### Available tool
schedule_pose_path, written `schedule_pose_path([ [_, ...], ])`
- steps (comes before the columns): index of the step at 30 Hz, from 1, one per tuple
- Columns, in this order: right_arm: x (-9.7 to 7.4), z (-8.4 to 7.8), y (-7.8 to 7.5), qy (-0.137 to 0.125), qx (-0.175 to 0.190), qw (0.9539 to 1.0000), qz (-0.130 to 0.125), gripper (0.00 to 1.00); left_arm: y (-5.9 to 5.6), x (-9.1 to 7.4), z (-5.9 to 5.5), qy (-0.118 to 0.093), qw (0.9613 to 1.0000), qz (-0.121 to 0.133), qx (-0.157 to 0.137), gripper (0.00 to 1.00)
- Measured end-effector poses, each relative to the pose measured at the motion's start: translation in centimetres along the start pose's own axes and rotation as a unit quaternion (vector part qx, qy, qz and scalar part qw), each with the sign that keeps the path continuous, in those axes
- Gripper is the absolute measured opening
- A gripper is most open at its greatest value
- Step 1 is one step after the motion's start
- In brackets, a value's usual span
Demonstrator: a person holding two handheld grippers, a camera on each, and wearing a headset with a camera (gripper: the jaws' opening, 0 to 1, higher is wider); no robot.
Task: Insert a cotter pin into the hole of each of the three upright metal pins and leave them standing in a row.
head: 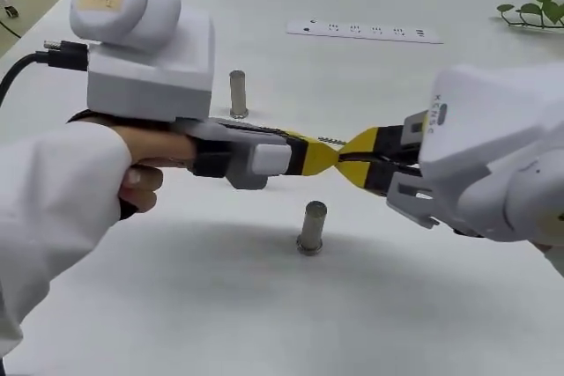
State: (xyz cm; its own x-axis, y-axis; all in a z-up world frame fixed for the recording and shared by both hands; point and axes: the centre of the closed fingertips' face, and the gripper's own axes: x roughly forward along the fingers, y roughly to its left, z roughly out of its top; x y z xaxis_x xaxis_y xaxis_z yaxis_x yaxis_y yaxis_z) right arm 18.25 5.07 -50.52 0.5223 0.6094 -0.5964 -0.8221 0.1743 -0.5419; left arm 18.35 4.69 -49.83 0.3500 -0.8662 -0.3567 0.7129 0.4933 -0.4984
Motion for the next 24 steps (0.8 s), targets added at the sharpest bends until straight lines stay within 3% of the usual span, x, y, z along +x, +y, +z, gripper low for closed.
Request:
schedule_pose_path([
  [9, 0.03, 0.10, -0.14, 0.000, -0.008, 1.0000, -0.001, 0.00, 0.08, -0.01, 0.25, -0.001, 1.0000, 0.000, -0.003, 0.00],
  [16, 0.14, 0.21, -0.05, 0.002, -0.016, 0.9999, 0.000, 0.00, 0.34, -0.12, 0.18, 0.006, 0.9995, 0.001, -0.030, 0.00],
  [24, 0.21, 0.20, 0.04, -0.001, -0.013, 0.9999, 0.003, 0.00, 0.47, -0.15, -0.03, 0.015, 0.9995, 0.011, -0.026, 0.00],
])
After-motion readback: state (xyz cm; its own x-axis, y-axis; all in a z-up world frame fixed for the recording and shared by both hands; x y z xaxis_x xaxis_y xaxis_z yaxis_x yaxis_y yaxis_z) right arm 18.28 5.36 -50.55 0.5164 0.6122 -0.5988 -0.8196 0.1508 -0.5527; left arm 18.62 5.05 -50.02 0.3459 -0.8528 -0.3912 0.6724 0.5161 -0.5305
